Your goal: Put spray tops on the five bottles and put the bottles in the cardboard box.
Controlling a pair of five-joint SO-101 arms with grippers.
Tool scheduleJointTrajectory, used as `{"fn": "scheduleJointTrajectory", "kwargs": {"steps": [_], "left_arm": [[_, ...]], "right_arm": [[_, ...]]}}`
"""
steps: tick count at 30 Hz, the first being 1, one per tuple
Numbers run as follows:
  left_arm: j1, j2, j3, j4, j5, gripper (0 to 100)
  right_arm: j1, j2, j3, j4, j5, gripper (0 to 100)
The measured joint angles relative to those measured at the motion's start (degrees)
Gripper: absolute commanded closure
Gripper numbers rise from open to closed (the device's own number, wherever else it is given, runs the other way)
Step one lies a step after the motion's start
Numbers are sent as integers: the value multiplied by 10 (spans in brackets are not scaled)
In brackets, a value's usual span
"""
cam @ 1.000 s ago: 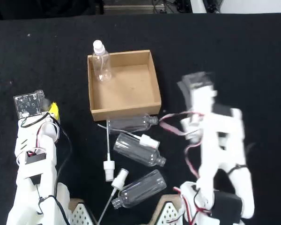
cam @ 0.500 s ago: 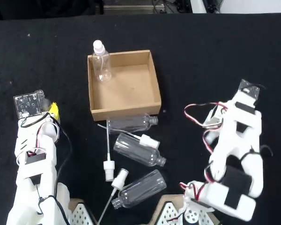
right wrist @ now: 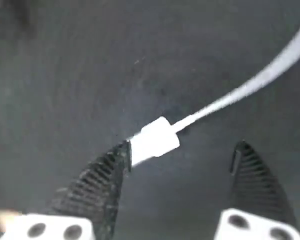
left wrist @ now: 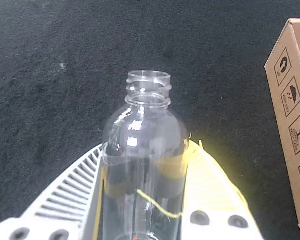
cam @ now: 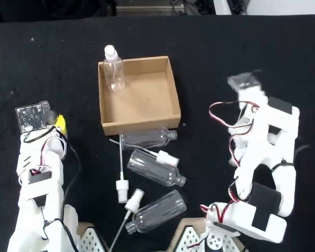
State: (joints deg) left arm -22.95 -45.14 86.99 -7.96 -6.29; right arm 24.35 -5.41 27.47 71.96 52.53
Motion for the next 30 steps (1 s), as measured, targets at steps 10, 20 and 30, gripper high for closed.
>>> {"fn": "scheduleJointTrajectory", "kwargs": {"steps": [10,20,30], "left_arm": [[0,0,0,0,0,970],[0,0,0,0,0,970],[0,0,0,0,0,970]], "right_arm": [[20,0,69,-12,505,698],[20,0,193,-215,535,734],[22,-1,194,-247,236,896]]}}
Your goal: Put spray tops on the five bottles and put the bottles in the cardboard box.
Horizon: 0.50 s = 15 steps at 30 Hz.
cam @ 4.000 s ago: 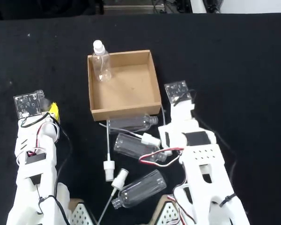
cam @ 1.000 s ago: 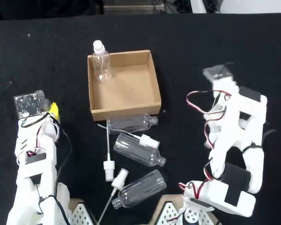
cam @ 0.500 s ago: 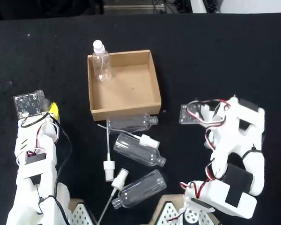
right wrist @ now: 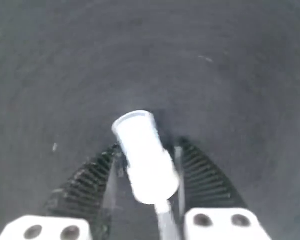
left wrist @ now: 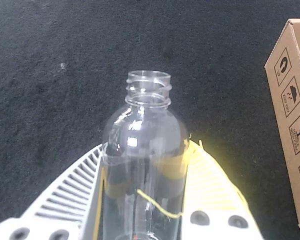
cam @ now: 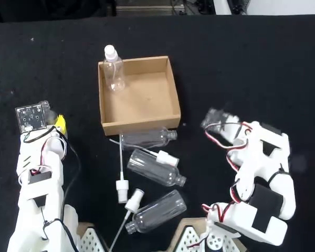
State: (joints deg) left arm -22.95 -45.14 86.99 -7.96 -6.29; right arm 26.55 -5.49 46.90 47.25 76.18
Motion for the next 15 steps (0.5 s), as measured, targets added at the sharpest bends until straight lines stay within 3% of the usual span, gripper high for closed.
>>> {"fn": "scheduleJointTrajectory", "kwargs": {"steps": [3,8,13,15], "left_arm": [[0,0,0,0,0,970],[0,0,0,0,0,970],[0,0,0,0,0,970],[0,0,0,0,0,970]], "right_arm": [[3,0,-22,0,-175,895],[69,0,-47,-6,-449,865],[92,0,-50,-6,-505,704],[93,0,-50,17,-493,697]]}}
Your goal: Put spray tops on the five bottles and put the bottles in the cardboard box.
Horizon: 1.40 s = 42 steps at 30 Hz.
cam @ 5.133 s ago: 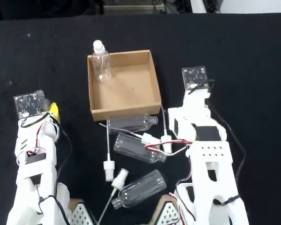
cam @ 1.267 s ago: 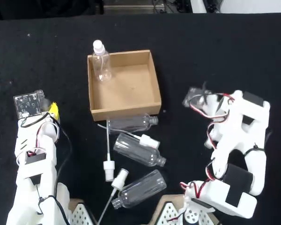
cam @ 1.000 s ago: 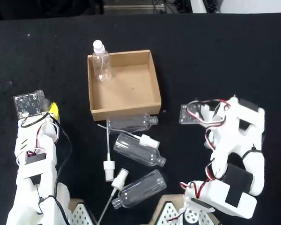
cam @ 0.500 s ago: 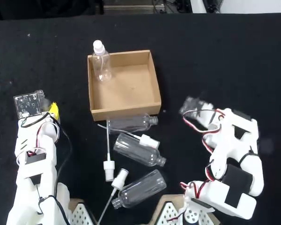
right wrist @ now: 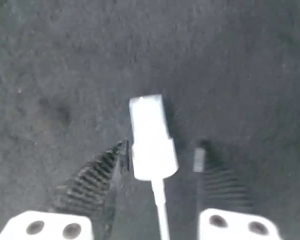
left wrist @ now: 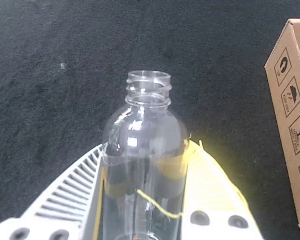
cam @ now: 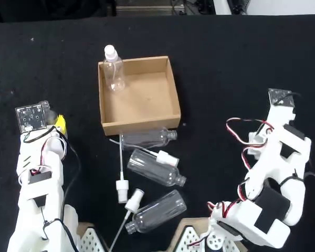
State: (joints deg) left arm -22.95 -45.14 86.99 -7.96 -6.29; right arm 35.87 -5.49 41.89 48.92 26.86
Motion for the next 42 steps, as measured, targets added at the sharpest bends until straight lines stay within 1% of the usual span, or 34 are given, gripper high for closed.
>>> {"fn": "scheduleJointTrajectory", "kwargs": {"steps": [4,6,9,11,14,18,20,26,28,31,32,34,37,42], "left_arm": [[0,0,0,0,0,970],[0,0,0,0,0,970],[0,0,0,0,0,970],[0,0,0,0,0,970],[0,0,0,0,0,970],[0,0,0,0,0,970],[0,0,0,0,0,970],[0,0,0,0,0,970],[0,0,0,0,0,970],[0,0,0,0,0,970],[0,0,0,0,0,970],[0,0,0,0,0,970],[0,0,0,0,0,970],[0,0,0,0,0,970]], "right_arm": [[0,0,-1,58,90,746],[0,0,-18,83,128,754],[0,0,-41,91,169,754],[0,0,-47,91,183,754],[0,0,-47,91,182,757],[0,0,-47,64,135,758],[0,8,-47,45,127,758],[-1,110,-64,20,120,760],[-1,127,-80,22,119,803],[2,131,-98,37,118,966],[3,132,-106,40,118,994],[2,132,-117,56,118,966],[1,122,-118,91,118,988],[-11,28,-137,150,114,988]]}}
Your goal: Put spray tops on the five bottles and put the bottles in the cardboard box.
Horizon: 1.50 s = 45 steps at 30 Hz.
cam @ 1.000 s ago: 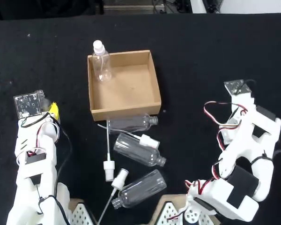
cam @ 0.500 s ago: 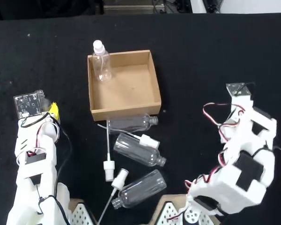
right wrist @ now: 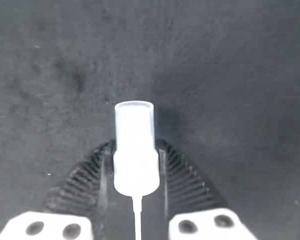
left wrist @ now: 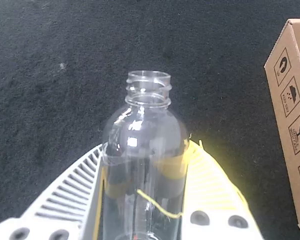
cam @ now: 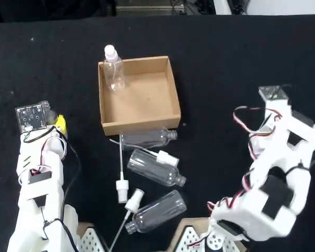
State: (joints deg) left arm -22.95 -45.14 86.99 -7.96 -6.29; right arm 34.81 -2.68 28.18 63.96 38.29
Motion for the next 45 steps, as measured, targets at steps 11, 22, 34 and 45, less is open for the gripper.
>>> {"fn": "scheduleJointTrajectory", "kwargs": {"steps": [11,22,34,45], "left_arm": [[1,-113,32,0,0,970],[32,-446,95,158,1,970],[86,-578,95,312,1,970],[87,-578,95,239,0,970]], "right_arm": [[-211,-298,-5,95,-156,987],[-488,-392,-174,85,-339,987],[-703,-392,-214,-159,-420,987],[-715,-396,-194,-229,-470,987]]}}
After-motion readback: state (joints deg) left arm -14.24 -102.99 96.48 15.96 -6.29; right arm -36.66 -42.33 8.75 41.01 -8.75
